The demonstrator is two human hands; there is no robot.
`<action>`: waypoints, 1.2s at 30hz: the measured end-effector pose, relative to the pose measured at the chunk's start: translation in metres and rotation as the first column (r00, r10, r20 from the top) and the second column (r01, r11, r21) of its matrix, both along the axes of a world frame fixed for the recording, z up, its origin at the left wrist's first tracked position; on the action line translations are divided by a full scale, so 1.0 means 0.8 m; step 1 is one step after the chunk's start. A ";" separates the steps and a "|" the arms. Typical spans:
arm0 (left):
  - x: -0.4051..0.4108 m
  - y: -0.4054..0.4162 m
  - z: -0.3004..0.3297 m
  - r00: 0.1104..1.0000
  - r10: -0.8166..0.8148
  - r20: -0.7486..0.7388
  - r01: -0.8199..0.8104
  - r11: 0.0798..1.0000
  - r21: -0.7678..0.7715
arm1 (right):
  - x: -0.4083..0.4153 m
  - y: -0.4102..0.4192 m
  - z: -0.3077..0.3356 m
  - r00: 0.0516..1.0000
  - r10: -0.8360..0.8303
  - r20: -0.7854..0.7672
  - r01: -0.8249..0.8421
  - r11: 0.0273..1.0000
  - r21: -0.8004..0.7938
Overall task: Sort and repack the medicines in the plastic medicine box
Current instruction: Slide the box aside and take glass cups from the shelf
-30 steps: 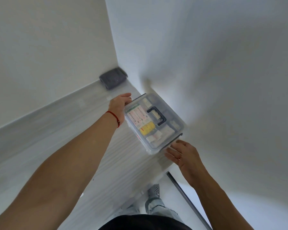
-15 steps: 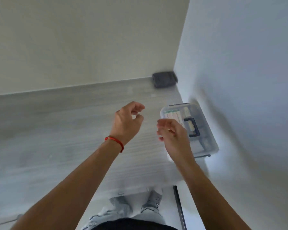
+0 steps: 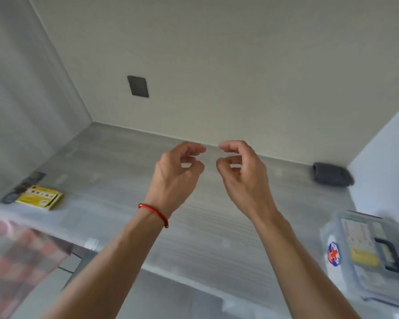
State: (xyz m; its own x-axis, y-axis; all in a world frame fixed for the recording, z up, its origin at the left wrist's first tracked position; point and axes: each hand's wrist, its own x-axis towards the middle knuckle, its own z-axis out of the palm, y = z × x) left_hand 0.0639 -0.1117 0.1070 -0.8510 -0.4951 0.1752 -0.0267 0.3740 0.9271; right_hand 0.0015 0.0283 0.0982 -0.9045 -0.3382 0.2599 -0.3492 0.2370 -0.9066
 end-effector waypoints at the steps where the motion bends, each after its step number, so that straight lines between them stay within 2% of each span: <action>1: 0.015 -0.030 0.011 1.000 0.011 -0.016 -0.011 1.000 -0.016 | 0.012 -0.031 0.010 0.999 0.015 -0.030 -0.015 1.000 -0.007; 5: 0.076 -0.151 0.056 0.999 0.027 -0.039 -0.030 0.997 -0.074 | 0.062 -0.155 0.050 0.992 0.072 -0.103 -0.077 0.996 -0.044; 9: 0.123 -0.262 0.102 0.989 0.107 -0.102 -0.122 0.981 -0.152 | 0.098 -0.262 0.093 0.974 0.113 -0.197 -0.123 0.992 -0.036; 15: 0.141 -0.375 0.163 0.959 0.173 -0.226 -0.226 0.946 -0.232 | 0.106 -0.375 0.168 0.922 0.133 -0.362 -0.156 0.987 -0.035; 25: 0.074 -0.543 0.283 0.911 0.200 -0.360 -0.345 0.847 -0.403 | 0.023 -0.543 0.277 0.810 0.149 -0.567 -0.207 0.977 -0.040; 32: -0.001 -0.645 0.355 0.864 0.181 -0.470 -0.423 0.767 -0.482 | -0.056 -0.646 0.348 0.766 0.067 -0.639 -0.175 0.979 -0.108; 36: -0.038 -0.691 0.375 0.866 0.133 -0.483 -0.414 0.733 -0.540 | -0.094 -0.694 0.380 0.781 -0.002 -0.624 -0.105 0.985 -0.134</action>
